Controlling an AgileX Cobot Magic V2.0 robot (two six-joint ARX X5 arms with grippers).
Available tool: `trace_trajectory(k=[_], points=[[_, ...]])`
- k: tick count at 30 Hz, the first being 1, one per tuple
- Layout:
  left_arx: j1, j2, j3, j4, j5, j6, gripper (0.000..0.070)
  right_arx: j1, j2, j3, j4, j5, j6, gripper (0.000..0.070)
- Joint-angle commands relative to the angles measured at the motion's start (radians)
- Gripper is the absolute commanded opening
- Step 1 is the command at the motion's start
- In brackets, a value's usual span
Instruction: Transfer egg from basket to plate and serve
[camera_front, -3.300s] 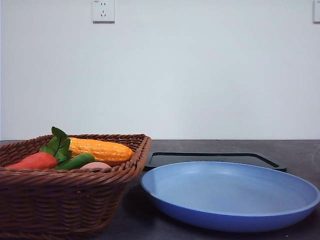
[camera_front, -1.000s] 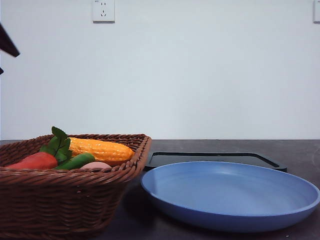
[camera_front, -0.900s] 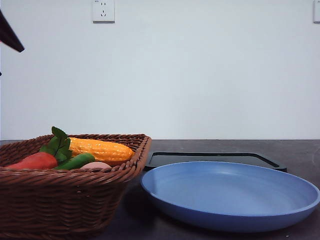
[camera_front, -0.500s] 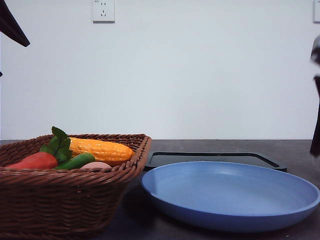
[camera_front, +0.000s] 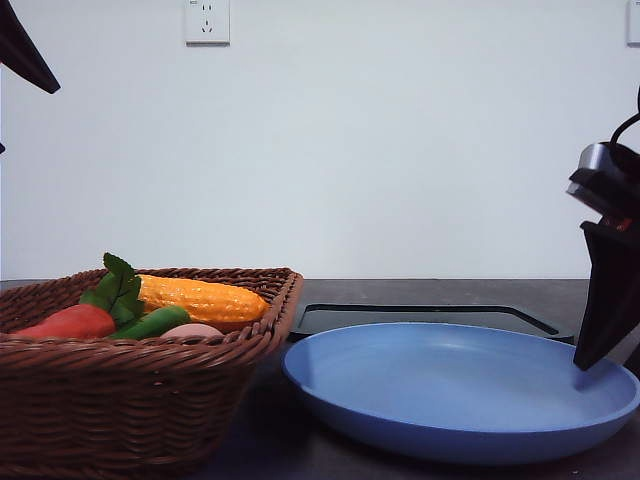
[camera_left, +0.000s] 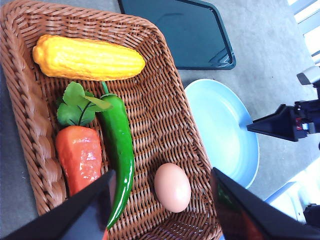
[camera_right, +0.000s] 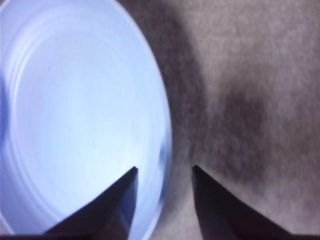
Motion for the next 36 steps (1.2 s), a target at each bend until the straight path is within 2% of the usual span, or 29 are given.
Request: trace_trajectory(k=[1, 4, 6, 11, 15, 22, 24, 32, 36], points=[[-0.003, 0.007, 0.015, 0.011, 0.002, -0.004, 0.0388, 0.005, 0.019, 0.004, 0.010, -0.004, 0.016, 0.0096], [-0.003, 0.007, 0.015, 0.010, 0.002, -0.004, 0.0388, 0.005, 0.022, 0.004, 0.011, -0.004, 0.018, 0.0023], [-0.003, 0.007, 0.015, 0.011, 0.002, -0.004, 0.0388, 0.005, 0.022, 0.004, 0.011, -0.004, 0.020, 0.0001], [-0.003, 0.007, 0.015, 0.013, 0.002, -0.003, 0.0403, 0.003, 0.021, 0.004, 0.010, -0.004, 0.023, 0.0000], [-0.016, 0.007, 0.015, 0.032, 0.005, -0.003, 0.0446, -0.004, 0.001, 0.006, -0.009, -0.004, 0.031, 0.0000], [-0.125, 0.035, 0.017, 0.032, -0.001, -0.005, 0.0443, -0.039, -0.133, 0.008, -0.077, 0.000, 0.030, 0.0000], [-0.175, 0.056, 0.023, 0.032, -0.026, -0.005, 0.0443, -0.052, -0.174, 0.008, -0.098, 0.001, 0.029, 0.0000], [-0.414, 0.202, 0.114, 0.016, -0.277, -0.032, 0.0443, -0.071, -0.290, 0.008, -0.143, 0.008, 0.025, 0.0000], [-0.502, 0.305, 0.167, -0.010, -0.338, -0.077, 0.0443, -0.071, -0.317, 0.008, -0.144, 0.008, 0.025, 0.0000]])
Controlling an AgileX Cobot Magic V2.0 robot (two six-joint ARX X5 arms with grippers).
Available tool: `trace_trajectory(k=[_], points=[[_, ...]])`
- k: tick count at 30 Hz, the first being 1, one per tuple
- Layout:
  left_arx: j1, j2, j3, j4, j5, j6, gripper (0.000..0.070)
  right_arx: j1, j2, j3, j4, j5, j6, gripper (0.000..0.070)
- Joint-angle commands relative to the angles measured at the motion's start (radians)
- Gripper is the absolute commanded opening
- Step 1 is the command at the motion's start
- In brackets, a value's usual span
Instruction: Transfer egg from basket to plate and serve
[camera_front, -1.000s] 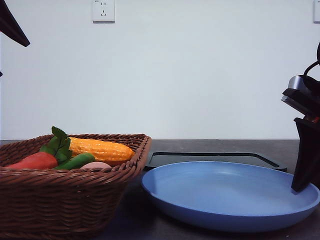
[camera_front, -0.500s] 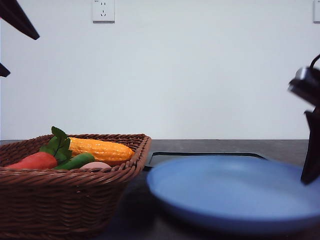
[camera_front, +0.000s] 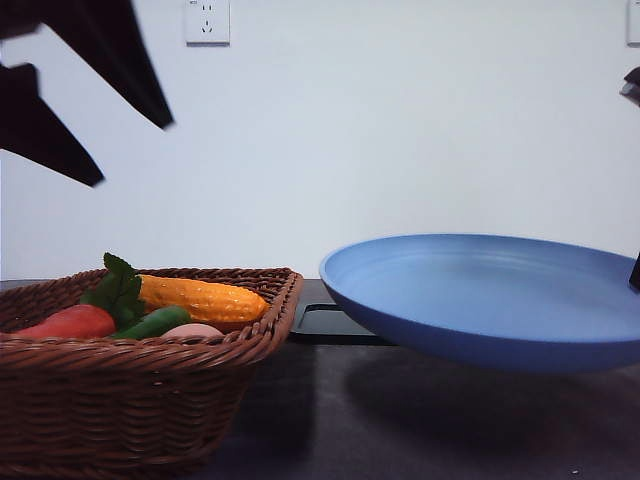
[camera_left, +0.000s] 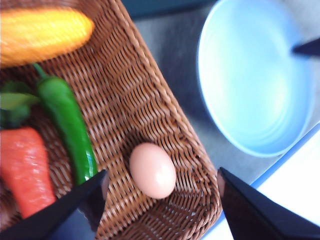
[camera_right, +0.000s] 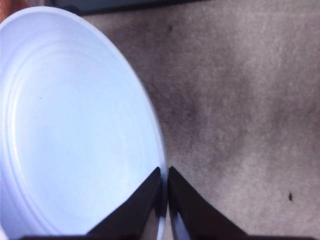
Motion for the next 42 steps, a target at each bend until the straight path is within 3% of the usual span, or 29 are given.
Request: trace_trajectory(k=[1, 9, 18, 30, 42], points=[[-0.037, 0.056, 0.033, -0.010, -0.016, -0.035, 0.0443, 0.002, -0.002, 0.008, 0.007, -0.003, 0.002, 0.0000], [-0.154, 0.260, 0.083, -0.026, -0.110, -0.056, 0.0442, 0.002, -0.013, 0.008, 0.002, -0.003, 0.002, 0.0000], [-0.172, 0.381, 0.084, -0.010, -0.180, -0.090, 0.0442, 0.002, -0.013, 0.008, 0.003, -0.003, -0.002, 0.0000], [-0.172, 0.437, 0.084, 0.031, -0.180, -0.104, 0.0440, 0.002, -0.013, 0.008, 0.003, -0.004, -0.007, 0.0000], [-0.172, 0.442, 0.084, 0.009, -0.180, -0.104, 0.0356, 0.002, -0.013, 0.008, 0.003, -0.004, -0.007, 0.0000]])
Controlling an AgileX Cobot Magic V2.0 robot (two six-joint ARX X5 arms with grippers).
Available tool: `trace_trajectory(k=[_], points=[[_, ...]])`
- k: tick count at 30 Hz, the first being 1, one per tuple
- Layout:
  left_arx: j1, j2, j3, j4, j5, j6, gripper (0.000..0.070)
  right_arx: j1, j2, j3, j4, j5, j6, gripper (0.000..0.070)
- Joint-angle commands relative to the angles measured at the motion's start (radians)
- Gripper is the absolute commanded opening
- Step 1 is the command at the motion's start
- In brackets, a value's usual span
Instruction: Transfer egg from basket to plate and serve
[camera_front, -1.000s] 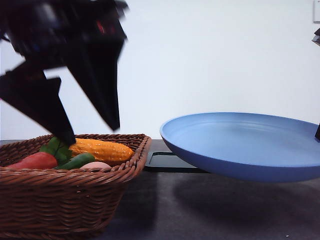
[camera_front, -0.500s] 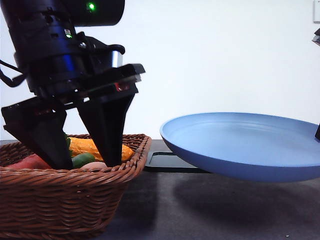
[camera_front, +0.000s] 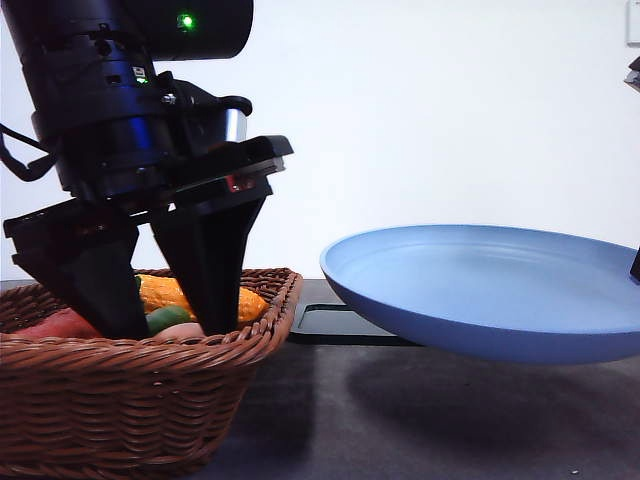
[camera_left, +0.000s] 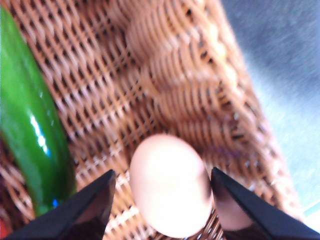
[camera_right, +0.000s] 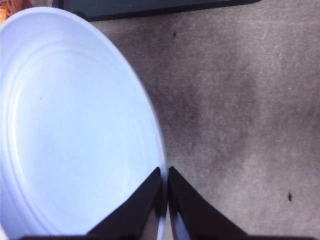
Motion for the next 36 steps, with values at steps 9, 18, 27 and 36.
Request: trace_trajectory(k=[9, 18, 27, 36], points=[[-0.011, 0.050, 0.016, -0.010, -0.002, -0.005, 0.0340, 0.002, 0.003, 0.008, 0.009, -0.004, -0.007, 0.0000], [-0.011, 0.071, 0.016, -0.007, -0.003, 0.003, 0.0264, 0.002, 0.003, 0.008, 0.009, -0.004, -0.007, 0.0000], [-0.011, 0.068, 0.018, -0.007, -0.008, 0.026, 0.0217, 0.002, 0.003, 0.008, 0.009, -0.004, -0.007, 0.0000], [-0.011, 0.023, 0.117, -0.115, -0.099, 0.095, 0.0187, 0.002, 0.003, 0.008, 0.008, -0.004, -0.007, 0.0000]])
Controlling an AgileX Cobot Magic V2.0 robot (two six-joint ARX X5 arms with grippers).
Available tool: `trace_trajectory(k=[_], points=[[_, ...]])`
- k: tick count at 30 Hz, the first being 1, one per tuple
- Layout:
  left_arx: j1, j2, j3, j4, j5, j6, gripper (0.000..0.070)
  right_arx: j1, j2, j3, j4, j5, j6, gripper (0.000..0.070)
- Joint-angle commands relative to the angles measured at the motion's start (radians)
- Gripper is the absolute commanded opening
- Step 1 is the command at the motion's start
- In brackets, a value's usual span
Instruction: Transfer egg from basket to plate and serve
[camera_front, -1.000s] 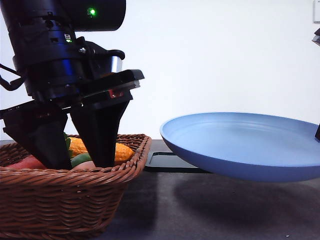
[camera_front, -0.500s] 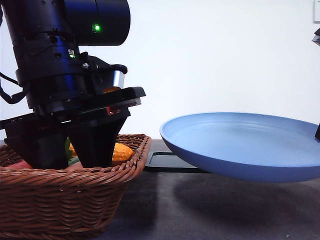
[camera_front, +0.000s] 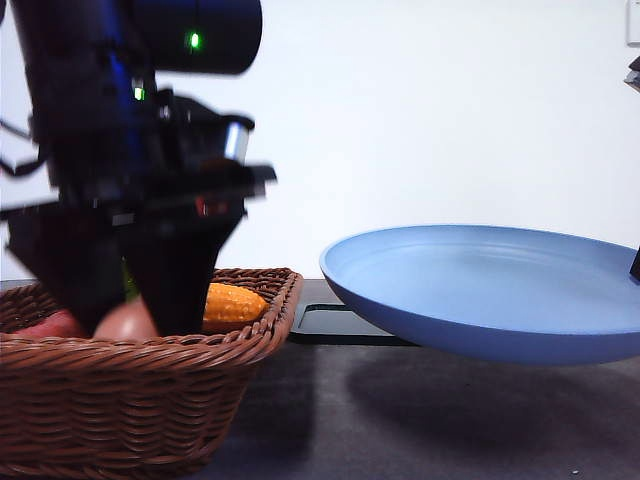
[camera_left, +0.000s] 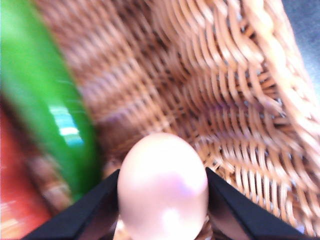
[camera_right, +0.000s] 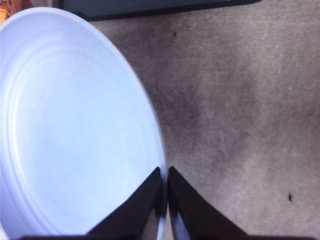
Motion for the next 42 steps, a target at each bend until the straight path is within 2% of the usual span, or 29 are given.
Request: trace_trajectory(k=[1, 7, 11, 13, 18, 23, 31, 36, 42], points=[[-0.010, -0.015, 0.067, -0.014, -0.020, 0.031, 0.0187, 0.002, 0.003, 0.008, 0.008, -0.004, -0.005, 0.0000], [-0.022, -0.029, 0.238, -0.054, 0.004, 0.038, 0.0187, 0.002, 0.003, 0.008, 0.008, -0.004, -0.005, 0.0000], [-0.061, -0.029, 0.333, -0.023, 0.074, 0.053, 0.0187, 0.003, 0.004, 0.008, 0.008, -0.005, -0.005, 0.0000], [-0.094, -0.029, 0.355, 0.029, 0.098, 0.053, 0.0187, 0.003, 0.004, 0.008, 0.008, -0.005, -0.004, 0.0000], [-0.194, -0.013, 0.357, 0.164, 0.101, 0.080, 0.0187, 0.005, 0.004, 0.008, -0.011, -0.007, 0.002, 0.0000], [-0.269, 0.070, 0.357, 0.196, 0.097, 0.106, 0.0187, 0.005, 0.004, 0.008, -0.017, -0.026, 0.002, 0.0000], [-0.296, 0.230, 0.357, 0.185, 0.094, 0.111, 0.0187, 0.005, 0.004, 0.008, -0.036, -0.032, 0.000, 0.0000], [-0.298, 0.257, 0.357, 0.192, 0.056, 0.112, 0.0187, 0.005, 0.004, 0.008, -0.043, -0.033, -0.002, 0.0000], [-0.298, 0.281, 0.357, 0.194, 0.050, 0.134, 0.0189, 0.005, 0.004, 0.008, -0.048, -0.034, -0.002, 0.0000]])
